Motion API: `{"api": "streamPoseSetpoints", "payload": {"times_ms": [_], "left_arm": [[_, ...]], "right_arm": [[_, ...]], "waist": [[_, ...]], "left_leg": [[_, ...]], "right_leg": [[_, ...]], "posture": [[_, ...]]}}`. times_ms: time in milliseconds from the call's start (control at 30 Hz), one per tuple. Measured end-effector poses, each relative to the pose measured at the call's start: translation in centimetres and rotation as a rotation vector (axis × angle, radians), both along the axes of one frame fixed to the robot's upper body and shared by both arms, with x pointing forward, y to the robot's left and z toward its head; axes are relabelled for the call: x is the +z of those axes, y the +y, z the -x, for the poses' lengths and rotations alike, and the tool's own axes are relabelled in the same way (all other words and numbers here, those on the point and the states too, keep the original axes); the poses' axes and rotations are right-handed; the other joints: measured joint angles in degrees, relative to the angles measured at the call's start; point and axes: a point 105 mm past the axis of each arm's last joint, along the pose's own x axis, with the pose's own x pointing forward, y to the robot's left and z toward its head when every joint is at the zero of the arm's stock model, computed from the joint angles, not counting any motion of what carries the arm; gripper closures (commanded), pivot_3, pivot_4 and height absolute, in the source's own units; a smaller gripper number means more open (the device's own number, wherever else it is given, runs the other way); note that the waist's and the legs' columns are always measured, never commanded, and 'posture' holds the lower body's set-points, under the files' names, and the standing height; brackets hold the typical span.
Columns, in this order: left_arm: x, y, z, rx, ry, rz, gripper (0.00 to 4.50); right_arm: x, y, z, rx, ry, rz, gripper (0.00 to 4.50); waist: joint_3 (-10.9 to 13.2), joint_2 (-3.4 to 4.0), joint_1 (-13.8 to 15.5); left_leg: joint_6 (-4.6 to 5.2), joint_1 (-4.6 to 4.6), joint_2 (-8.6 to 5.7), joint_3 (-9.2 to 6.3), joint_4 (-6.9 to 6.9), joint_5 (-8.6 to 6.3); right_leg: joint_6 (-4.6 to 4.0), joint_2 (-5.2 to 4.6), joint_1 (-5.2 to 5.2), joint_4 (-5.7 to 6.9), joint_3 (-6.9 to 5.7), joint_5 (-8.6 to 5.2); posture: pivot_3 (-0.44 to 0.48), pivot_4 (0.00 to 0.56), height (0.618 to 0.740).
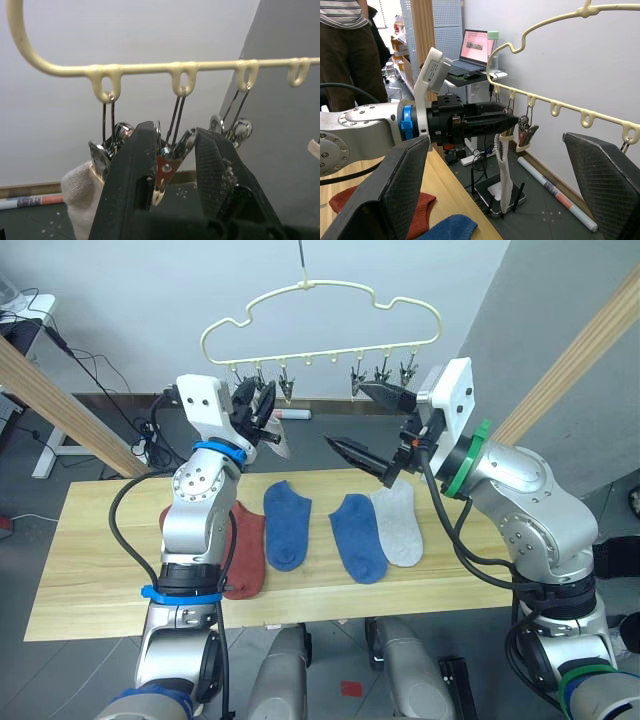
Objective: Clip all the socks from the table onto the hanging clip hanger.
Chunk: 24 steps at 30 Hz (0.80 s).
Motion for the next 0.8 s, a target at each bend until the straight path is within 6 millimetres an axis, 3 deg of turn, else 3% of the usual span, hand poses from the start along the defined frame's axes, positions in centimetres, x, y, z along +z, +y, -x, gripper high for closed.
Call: {"api": "streamPoseSetpoints", "payload": {"times_ms": [300,567,800], "left_arm": [[0.02,0.13,0.0,0.005,-0.001,0.003,3.08],[0.12,0.12,0.05,0.004,-0.005,0.003,4.42],[0.23,0.12,0.15,-0.005,0.0,-0.011,4.5]], "right_arm": [[-0.05,-0.01,0.0,0.0,0.001,0.001,0.0],[-0.29,-0.07,-0.03,-0.001,0.01,0.001,0.0],[-0.78,-0.25,-0.09,-0.007,0.024,0.006,0.0]], "waist": [[0.0,0.0,0.0],[0.0,0.0,0.0],[0.0,0.0,0.0]], "left_leg": [[0.0,0.0,0.0,0.0,0.0,0.0],[0.01,0.0,0.0,0.0,0.0,-0.01],[0.01,0.0,0.0,0.0,0.0,-0.01]], "right_leg": [[0.0,0.0,0.0,0.0,0.0,0.0],[0.0,0.0,0.0,0.0,0.01,0.0],[0.0,0.0,0.0,0.01,0.01,0.0]], "posture": [[-0.072,0.354,0.74],[-0.073,0.357,0.74],[-0.069,0.362,0.74]]}}
